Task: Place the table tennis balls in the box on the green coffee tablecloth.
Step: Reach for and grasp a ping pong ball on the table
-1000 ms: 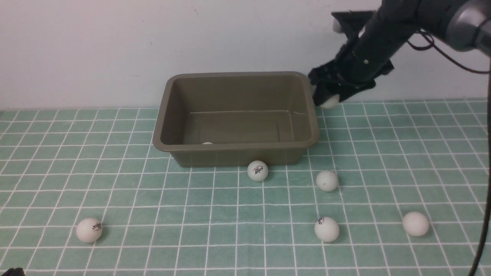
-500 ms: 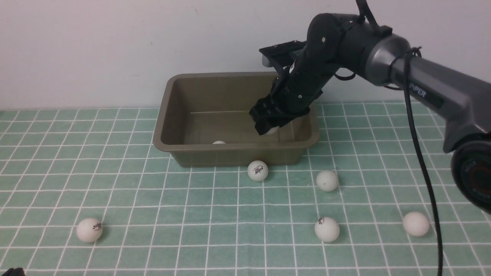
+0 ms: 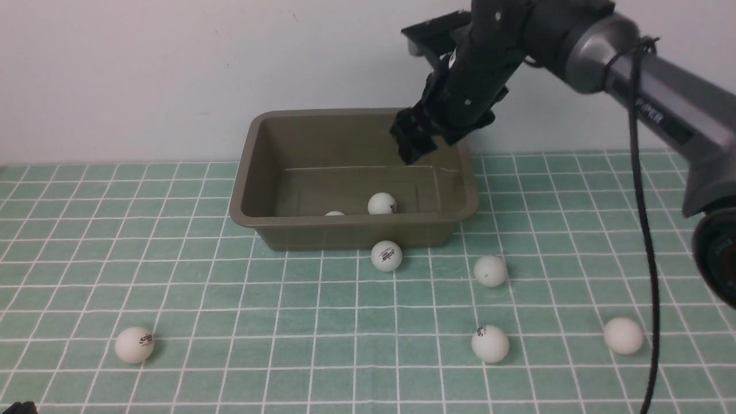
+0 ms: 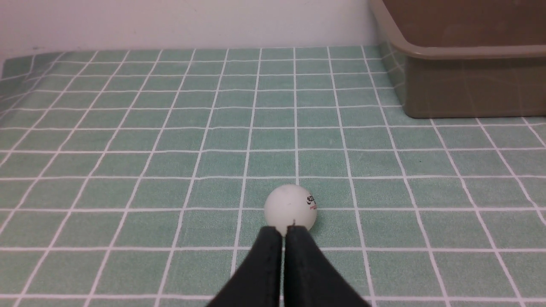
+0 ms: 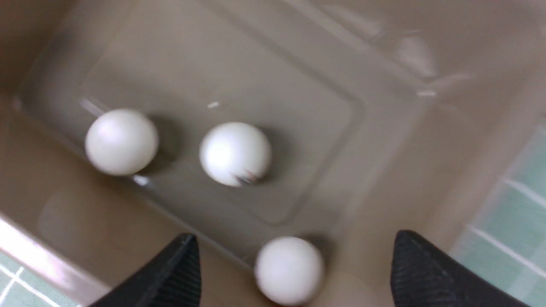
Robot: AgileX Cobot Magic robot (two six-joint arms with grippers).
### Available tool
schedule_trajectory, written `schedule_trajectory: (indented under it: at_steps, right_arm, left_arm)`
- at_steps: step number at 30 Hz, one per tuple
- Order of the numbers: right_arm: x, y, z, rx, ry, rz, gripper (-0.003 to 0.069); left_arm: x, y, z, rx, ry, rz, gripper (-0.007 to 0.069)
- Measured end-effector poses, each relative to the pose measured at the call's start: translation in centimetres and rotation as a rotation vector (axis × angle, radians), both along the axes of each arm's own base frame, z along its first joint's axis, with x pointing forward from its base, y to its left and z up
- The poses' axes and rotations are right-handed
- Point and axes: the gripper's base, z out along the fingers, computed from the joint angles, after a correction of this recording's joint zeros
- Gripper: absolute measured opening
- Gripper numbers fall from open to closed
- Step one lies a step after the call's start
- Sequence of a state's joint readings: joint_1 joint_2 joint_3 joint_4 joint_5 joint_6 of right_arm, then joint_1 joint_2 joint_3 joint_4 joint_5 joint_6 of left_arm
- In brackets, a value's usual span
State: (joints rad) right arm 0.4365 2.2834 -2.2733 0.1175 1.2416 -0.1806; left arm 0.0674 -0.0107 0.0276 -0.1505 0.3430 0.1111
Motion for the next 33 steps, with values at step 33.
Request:
schedule_trajectory:
  at_steps: [33]
  right_arm:
    - [-19.5,-16.0,-2.0,-0.154,0.054,-0.29,0.0534]
  left_arm:
    - [0.0,0.0,0.0,0.0,0.0,0.0,-0.0005]
